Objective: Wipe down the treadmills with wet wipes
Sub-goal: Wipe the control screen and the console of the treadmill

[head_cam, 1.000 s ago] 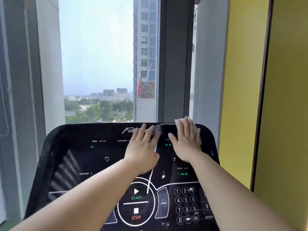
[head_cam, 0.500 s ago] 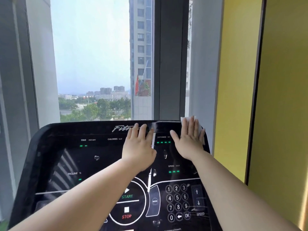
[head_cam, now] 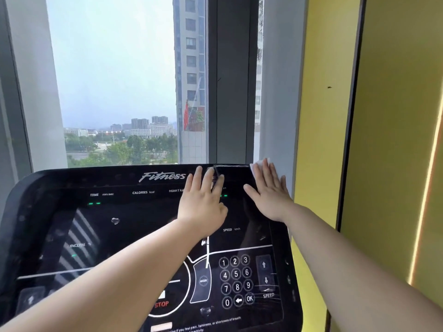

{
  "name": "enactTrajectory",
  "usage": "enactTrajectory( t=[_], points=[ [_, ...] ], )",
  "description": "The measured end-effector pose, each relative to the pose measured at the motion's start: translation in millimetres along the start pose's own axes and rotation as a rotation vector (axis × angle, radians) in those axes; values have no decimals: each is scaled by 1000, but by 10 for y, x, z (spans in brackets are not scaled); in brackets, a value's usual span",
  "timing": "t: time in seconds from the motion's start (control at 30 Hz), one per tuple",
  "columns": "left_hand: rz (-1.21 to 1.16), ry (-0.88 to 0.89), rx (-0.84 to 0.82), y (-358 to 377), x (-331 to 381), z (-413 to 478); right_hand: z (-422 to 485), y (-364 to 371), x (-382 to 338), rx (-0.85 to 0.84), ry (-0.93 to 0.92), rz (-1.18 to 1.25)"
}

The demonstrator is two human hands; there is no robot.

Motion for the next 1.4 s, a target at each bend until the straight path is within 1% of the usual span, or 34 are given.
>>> enactTrajectory(
  t=[0.13, 0.3, 0.4, 0.53, 0.63, 0.77, 1.0, 1.17, 1.2, 1.3, 1.4],
  points=[
    [25, -10, -9, -6, 6, -1, -42, 7, 60, 7, -62, -14],
    [7, -12, -28, 9, 9, -6, -223, 155, 163, -16, -84, -49],
    [4, -19, -23, 28, 23, -17, -198, 101, 204, -44, -102, -87],
    [4, -33, -3, 51, 39, -5, -178, 43, 230, -24, -106, -145],
    [25, -44, 6, 73, 43, -10, -342, 211, 226, -32, -130, -179],
    [36, -46, 21, 104, 52, -30, -498, 355, 300, -73, -116, -249],
    [15, 23, 36, 104, 67, -88, -405, 293, 222, -15, -82, -197],
    [-18, 151, 110, 187, 262, -282, -717, 566, 270, -92, -111, -241],
    [-16, 163, 95, 221, 297, -320, -732, 571, 289, -103, -116, -256],
    [-37, 196, 75, 307, 389, -423, -593, 421, 305, -92, -97, -244],
    [-65, 203, 83, 338, 441, -485, -395, 257, 264, -35, -74, -175]
  ],
)
Point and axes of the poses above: each hand's wrist, its own z-axis towards the middle knuckle, its own y-axis out of the palm, x = y × z, the point moved 7 cm from there along z, towards the middle knuckle, and after that the axes turned 10 degrees about -z, right-handed, at the moved point
